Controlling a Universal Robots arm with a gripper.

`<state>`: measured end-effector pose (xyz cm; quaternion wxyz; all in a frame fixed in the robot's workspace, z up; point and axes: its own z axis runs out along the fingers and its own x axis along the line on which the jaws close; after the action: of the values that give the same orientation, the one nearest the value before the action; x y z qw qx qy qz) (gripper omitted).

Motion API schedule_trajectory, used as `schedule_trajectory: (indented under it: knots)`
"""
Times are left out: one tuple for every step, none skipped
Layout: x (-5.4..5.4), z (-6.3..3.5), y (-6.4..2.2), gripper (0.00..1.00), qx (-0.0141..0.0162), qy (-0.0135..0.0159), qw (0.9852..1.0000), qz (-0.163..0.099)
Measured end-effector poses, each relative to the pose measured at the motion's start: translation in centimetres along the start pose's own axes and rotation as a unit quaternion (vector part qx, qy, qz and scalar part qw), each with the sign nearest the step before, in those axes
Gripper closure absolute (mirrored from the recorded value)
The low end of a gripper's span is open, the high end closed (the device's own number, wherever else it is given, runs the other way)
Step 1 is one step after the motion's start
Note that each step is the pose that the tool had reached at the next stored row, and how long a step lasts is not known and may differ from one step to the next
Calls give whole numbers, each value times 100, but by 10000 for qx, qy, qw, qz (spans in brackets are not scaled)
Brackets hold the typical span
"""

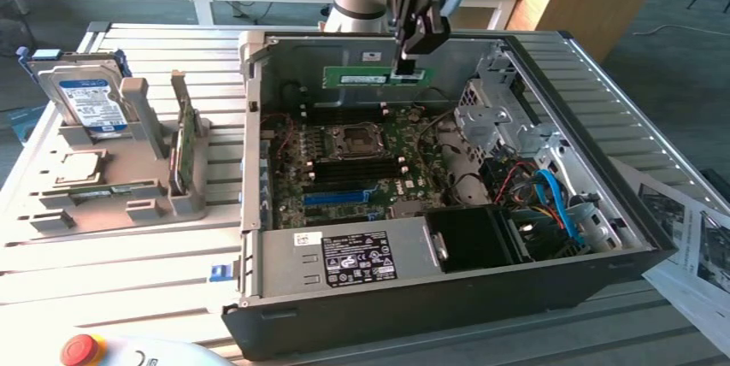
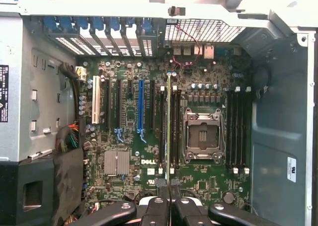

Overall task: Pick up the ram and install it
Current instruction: 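Insert the ram into the slot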

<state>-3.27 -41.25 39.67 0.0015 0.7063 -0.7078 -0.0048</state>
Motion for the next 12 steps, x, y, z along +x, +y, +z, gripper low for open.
schedule_trajectory:
  knots:
    - [0, 12, 0, 88, 0, 0, 10000, 0]
    - [0, 24, 0, 88, 0, 0, 10000, 0]
    - [0, 36, 0, 88, 0, 0, 10000, 0]
    - [0, 46, 0, 88, 0, 0, 10000, 0]
    - [0, 54, 0, 88, 0, 1, 10000, 0]
    - [0, 62, -1, 88, 0, 0, 10000, 0]
    - [0, 69, -1, 88, 0, 0, 10000, 0]
    - [0, 75, -1, 88, 0, 0, 10000, 0]
    - [0, 82, -1, 88, 0, 0, 10000, 0]
    - [0, 89, -1, 88, 0, 0, 10000, 0]
    - [0, 96, -1, 88, 0, 0, 10000, 0]
    - [0, 102, -1, 88, 0, 0, 10000, 0]
